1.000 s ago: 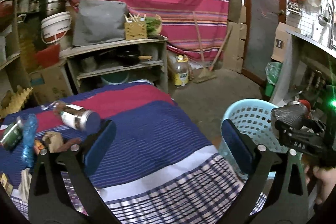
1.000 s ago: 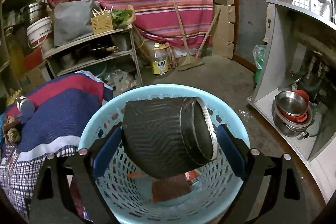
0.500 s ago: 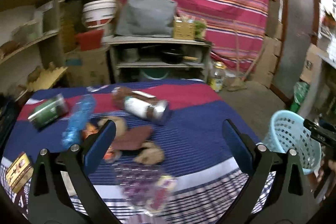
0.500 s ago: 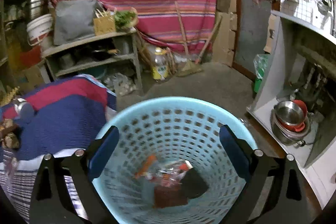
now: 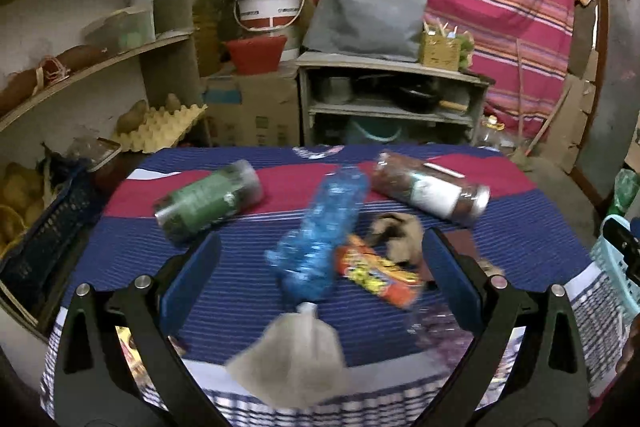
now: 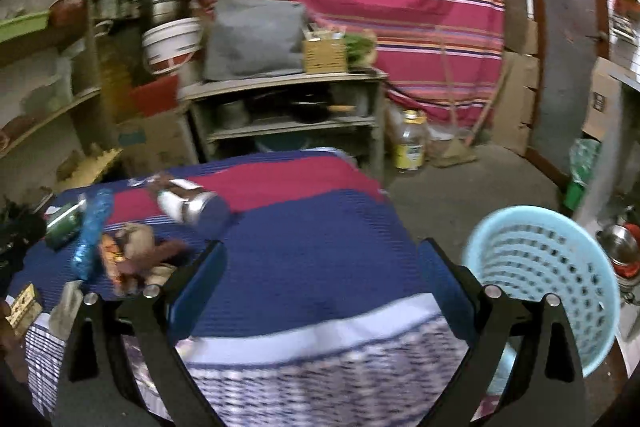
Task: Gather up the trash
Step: 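Grasp the crumpled blue plastic bag with the left tool and lift it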
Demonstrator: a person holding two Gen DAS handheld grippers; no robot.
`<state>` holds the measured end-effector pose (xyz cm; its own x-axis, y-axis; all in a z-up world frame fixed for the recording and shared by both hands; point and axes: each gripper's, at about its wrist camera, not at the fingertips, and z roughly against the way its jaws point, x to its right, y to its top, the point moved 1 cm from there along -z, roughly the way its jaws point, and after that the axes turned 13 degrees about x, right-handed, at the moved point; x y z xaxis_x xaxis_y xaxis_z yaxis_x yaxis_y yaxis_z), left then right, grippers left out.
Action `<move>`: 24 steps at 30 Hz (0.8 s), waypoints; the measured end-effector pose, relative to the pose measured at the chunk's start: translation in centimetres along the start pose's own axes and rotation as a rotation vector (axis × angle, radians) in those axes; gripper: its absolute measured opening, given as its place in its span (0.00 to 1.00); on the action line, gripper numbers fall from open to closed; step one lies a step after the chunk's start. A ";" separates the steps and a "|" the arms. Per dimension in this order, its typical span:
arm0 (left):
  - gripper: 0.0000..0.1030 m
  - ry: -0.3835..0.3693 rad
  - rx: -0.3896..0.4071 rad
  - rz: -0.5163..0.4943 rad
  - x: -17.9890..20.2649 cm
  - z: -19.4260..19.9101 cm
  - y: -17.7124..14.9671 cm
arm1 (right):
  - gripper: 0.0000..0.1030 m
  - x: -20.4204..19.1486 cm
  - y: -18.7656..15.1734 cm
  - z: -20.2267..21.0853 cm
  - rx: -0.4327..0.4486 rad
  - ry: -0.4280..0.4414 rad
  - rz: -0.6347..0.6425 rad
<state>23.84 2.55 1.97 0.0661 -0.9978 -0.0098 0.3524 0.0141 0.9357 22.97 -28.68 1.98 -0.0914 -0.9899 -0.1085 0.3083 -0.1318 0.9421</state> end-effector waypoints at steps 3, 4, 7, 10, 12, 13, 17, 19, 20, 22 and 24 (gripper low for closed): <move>0.94 0.020 -0.026 0.042 -1.7 -1.6 -0.4 | 0.92 -2.6 -0.3 -1.5 -0.020 0.021 0.027; 0.94 0.021 -0.041 0.052 -2.2 -2.3 -0.7 | 0.92 -3.3 -0.3 -2.0 -0.027 0.021 0.034; 0.94 0.015 -0.079 0.053 -2.6 -4.2 -1.8 | 0.92 -4.6 -0.1 -3.5 -0.041 0.040 0.044; 0.91 -0.004 -0.100 0.071 -3.0 -5.9 -2.6 | 0.94 -5.6 -0.5 -4.6 -0.030 0.040 0.075; 0.88 -0.017 -0.120 0.072 -2.9 -7.0 -2.9 | 0.96 -5.8 -1.0 -5.0 -0.027 0.034 0.095; 0.86 -0.026 -0.130 0.070 -2.8 -7.5 -3.1 | 0.96 -5.9 -1.3 -5.3 -0.034 0.032 0.104; 0.77 -0.036 -0.173 0.042 -2.0 -9.3 -4.1 | 0.96 -5.4 -2.2 -6.0 -0.054 0.029 0.104; 0.66 -0.045 -0.190 0.035 -1.8 -9.6 -4.5 | 0.96 -5.1 -2.3 -6.0 -0.047 0.025 0.092; 0.62 -0.051 -0.191 0.034 -1.7 -9.7 -4.6 | 0.96 -5.1 -2.3 -6.0 -0.042 0.020 0.092; 0.50 -0.068 -0.187 0.038 -1.8 -9.6 -4.6 | 0.96 -5.3 -2.2 -5.9 -0.032 0.010 0.099; 0.37 -0.087 -0.190 0.040 -1.7 -9.5 -4.7 | 0.96 -6.0 -2.3 -5.8 -0.036 0.004 0.127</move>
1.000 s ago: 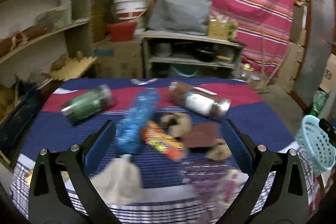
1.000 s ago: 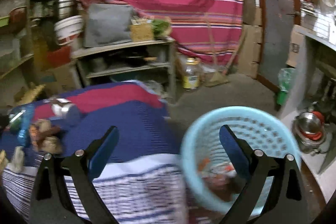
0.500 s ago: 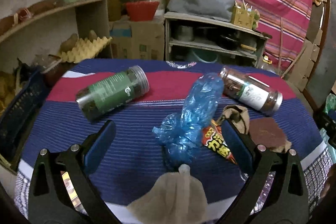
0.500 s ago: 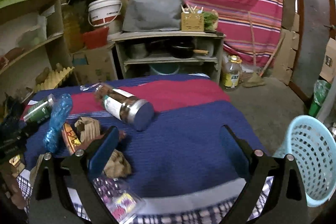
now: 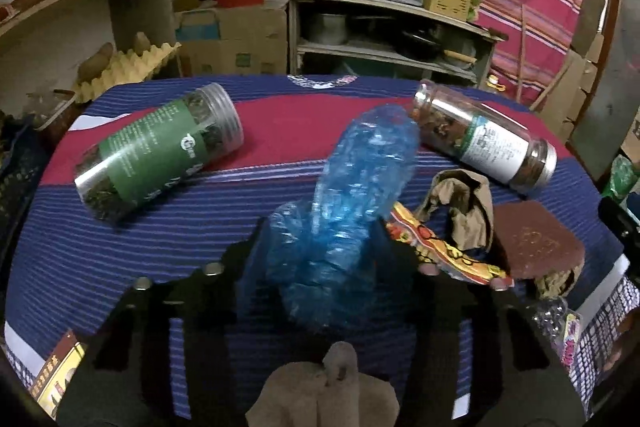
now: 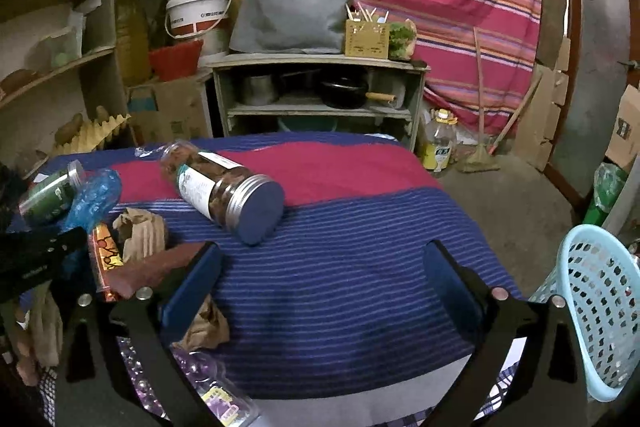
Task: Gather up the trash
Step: 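Grasp the crumpled blue plastic bag with the left tool and lift it, then grasp the brown rectangular sponge with the right tool while the left tool holds the blue bag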
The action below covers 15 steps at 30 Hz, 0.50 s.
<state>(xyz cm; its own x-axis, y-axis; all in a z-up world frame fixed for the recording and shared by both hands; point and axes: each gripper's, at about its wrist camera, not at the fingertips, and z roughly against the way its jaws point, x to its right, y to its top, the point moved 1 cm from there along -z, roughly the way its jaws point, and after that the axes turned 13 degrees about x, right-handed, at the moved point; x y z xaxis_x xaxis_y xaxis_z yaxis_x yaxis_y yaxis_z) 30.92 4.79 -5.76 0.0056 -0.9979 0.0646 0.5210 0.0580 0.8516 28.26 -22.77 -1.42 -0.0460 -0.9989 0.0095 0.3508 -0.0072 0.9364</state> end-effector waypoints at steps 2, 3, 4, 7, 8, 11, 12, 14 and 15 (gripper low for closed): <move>0.28 -0.008 -0.004 -0.006 0.1 0.1 0.0 | 0.96 -0.7 0.0 0.1 -0.013 0.010 0.019; 0.27 0.005 0.008 -0.015 0.1 0.5 0.1 | 0.96 -1.0 0.0 0.1 -0.015 0.018 0.020; 0.26 0.018 0.024 -0.026 0.1 1.0 0.3 | 0.96 -1.3 0.2 0.2 -0.016 0.030 0.020; 0.25 0.028 0.076 -0.029 -0.5 2.8 1.4 | 0.96 -2.2 0.6 0.7 -0.006 0.065 0.012; 0.25 0.032 0.094 -0.025 -0.8 3.5 1.8 | 0.96 -2.7 0.7 0.9 -0.001 0.078 0.006; 0.25 0.053 0.127 -0.024 -1.6 4.8 2.5 | 0.96 -4.0 0.9 0.7 -0.015 0.105 0.007; 0.25 0.059 0.132 -0.021 -1.9 5.0 2.6 | 0.96 -4.6 0.9 0.5 -0.024 0.111 0.011; 0.25 0.067 0.128 -0.014 -2.6 5.2 2.7 | 0.96 -5.6 0.9 0.3 -0.031 0.122 0.015; 0.25 0.075 0.128 -0.015 -2.9 5.2 2.7 | 0.96 -6.4 1.0 0.1 -0.037 0.128 0.017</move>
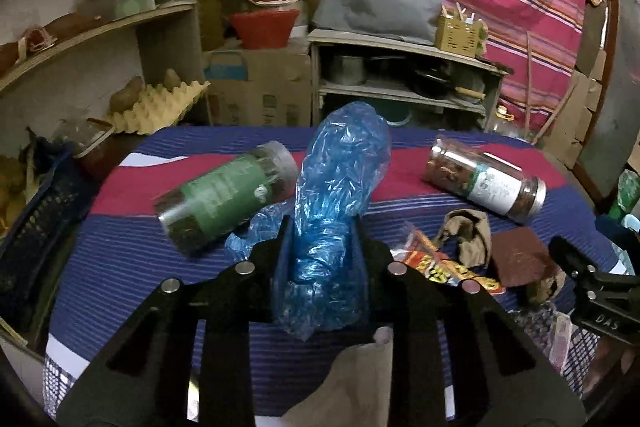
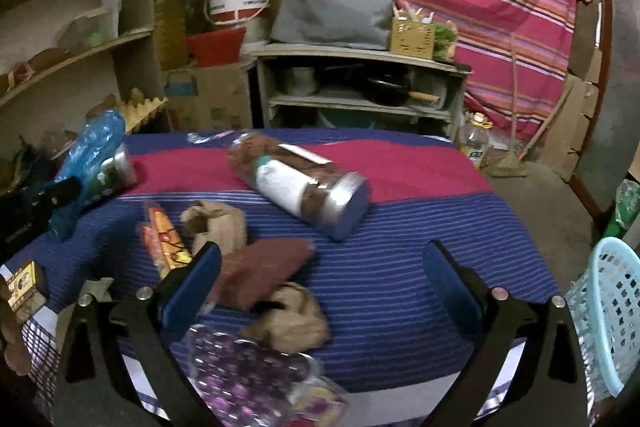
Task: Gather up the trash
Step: 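Grasp the brown rectangular sponge with the right tool while the left tool holds the blue bag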
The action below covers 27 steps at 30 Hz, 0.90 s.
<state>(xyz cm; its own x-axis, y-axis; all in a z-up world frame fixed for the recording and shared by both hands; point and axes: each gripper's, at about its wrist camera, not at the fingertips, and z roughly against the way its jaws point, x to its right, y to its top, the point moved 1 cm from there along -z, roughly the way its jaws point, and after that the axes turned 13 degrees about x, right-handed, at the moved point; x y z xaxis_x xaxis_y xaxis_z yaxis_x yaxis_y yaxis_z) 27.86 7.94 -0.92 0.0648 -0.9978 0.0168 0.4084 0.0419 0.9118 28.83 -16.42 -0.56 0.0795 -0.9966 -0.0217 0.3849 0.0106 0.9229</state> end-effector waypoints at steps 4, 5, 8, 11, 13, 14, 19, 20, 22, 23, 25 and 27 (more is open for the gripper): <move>0.25 0.014 0.000 0.016 -1.4 0.2 0.0 | 0.96 -2.3 -0.1 -0.9 -0.029 0.007 0.023; 0.25 0.014 0.001 0.022 -1.7 0.2 -0.1 | 0.96 -2.6 -0.3 -1.1 -0.036 0.006 0.032; 0.25 0.020 -0.013 0.047 -2.7 -0.1 -0.5 | 0.96 -3.7 -1.1 -1.8 -0.061 -0.014 0.070; 0.25 0.032 -0.027 0.070 -3.4 -0.6 -0.7 | 0.96 -3.8 -1.6 -2.2 -0.073 -0.042 0.079; 0.25 0.038 -0.028 0.079 -3.6 -0.6 -0.7 | 0.96 -3.6 -1.7 -2.3 -0.075 -0.042 0.072; 0.25 0.042 -0.024 0.080 -3.7 -0.6 -0.7 | 0.96 -3.6 -1.8 -2.4 -0.077 -0.040 0.072; 0.25 0.051 -0.007 0.067 -3.3 -0.3 -0.6 | 0.94 -3.5 -1.9 -2.4 -0.077 -0.027 0.071; 0.25 0.053 -0.005 0.062 -3.1 -0.2 -0.6 | 0.91 -3.5 -1.9 -2.4 -0.075 -0.023 0.074; 0.25 0.055 -0.004 0.055 -2.8 -0.1 -0.7 | 0.86 -3.6 -1.9 -2.4 -0.078 -0.013 0.082; 0.25 0.056 -0.004 0.054 -2.7 -0.1 -0.7 | 0.83 -3.5 -2.0 -2.4 -0.081 -0.008 0.087; 0.25 0.054 -0.004 0.054 -2.6 0.0 -0.7 | 0.78 -3.6 -2.2 -2.5 -0.086 0.001 0.091; 0.25 0.053 -0.007 0.054 -2.6 0.0 -0.7 | 0.71 -3.7 -2.2 -2.4 -0.087 0.013 0.095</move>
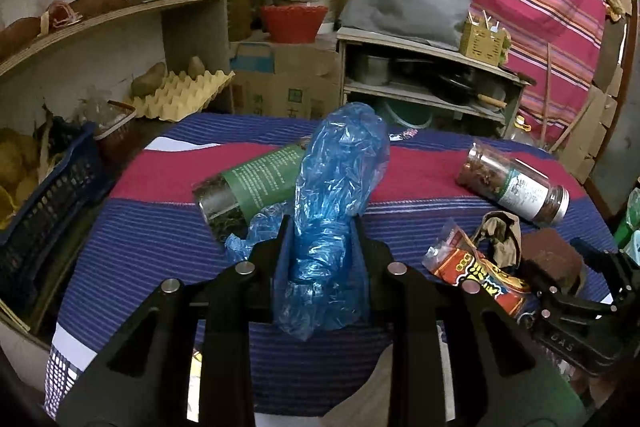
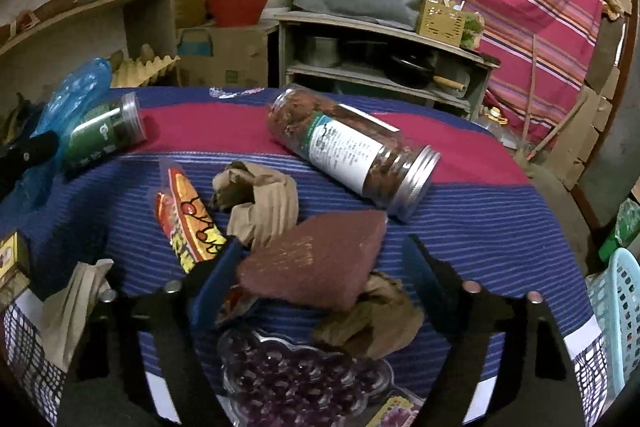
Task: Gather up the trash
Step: 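Grasp the brown rectangular sponge with the right tool while the left tool holds the blue bag, then carry both items to the blue basket while the left tool releases the blue bag inside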
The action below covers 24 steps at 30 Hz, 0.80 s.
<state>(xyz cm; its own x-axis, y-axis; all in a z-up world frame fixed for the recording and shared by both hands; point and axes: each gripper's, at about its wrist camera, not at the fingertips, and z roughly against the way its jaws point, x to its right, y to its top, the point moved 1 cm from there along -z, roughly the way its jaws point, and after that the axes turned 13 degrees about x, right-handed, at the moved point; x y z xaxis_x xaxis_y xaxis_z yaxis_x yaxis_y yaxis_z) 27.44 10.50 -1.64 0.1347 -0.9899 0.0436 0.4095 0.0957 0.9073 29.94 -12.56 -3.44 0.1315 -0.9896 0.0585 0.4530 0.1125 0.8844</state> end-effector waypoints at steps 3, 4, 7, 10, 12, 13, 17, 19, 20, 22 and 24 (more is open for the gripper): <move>0.25 -0.004 -0.004 -0.004 0.4 0.0 -0.1 | 0.64 0.0 -0.1 0.1 0.001 0.009 0.005; 0.25 -0.006 -0.004 -0.005 0.5 0.0 -0.1 | 0.64 0.1 -0.1 0.2 0.002 0.013 0.003; 0.25 -0.012 -0.004 -0.017 0.9 0.0 -0.1 | 0.63 0.3 -0.1 0.3 0.004 0.019 -0.001; 0.25 -0.013 -0.005 -0.024 0.8 -0.2 -0.1 | 0.63 0.5 -0.1 0.4 0.004 0.023 -0.006; 0.25 -0.014 -0.005 -0.024 0.7 -0.1 -0.1 | 0.63 0.6 0.0 0.5 0.008 0.023 -0.005; 0.25 -0.013 -0.004 -0.024 0.8 -0.1 -0.1 | 0.63 0.6 0.0 0.5 0.009 0.024 -0.005; 0.25 -0.013 -0.002 -0.019 0.6 -0.2 0.0 | 0.63 0.9 0.1 1.1 0.021 0.035 0.003; 0.25 -0.013 0.004 -0.021 0.7 0.0 0.0 | 0.63 1.1 0.2 1.5 0.030 0.041 0.001; 0.25 -0.012 0.008 -0.023 0.8 0.2 0.1 | 0.63 1.4 0.3 1.8 0.036 0.044 -0.004; 0.25 -0.015 0.017 -0.028 1.3 0.6 0.2 | 0.63 1.8 0.6 2.2 0.046 0.052 -0.018; 0.25 -0.017 0.024 -0.034 1.6 1.1 0.4 | 0.63 2.3 0.8 2.8 0.059 0.066 -0.034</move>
<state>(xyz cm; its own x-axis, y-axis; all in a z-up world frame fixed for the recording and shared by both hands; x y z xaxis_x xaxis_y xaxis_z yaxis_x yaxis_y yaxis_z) 26.83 8.84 -0.79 0.1059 -0.9942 0.0197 0.3915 0.0599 0.9182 28.18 -15.01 -1.29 0.1755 -0.9845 -0.0006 0.4060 0.0718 0.9110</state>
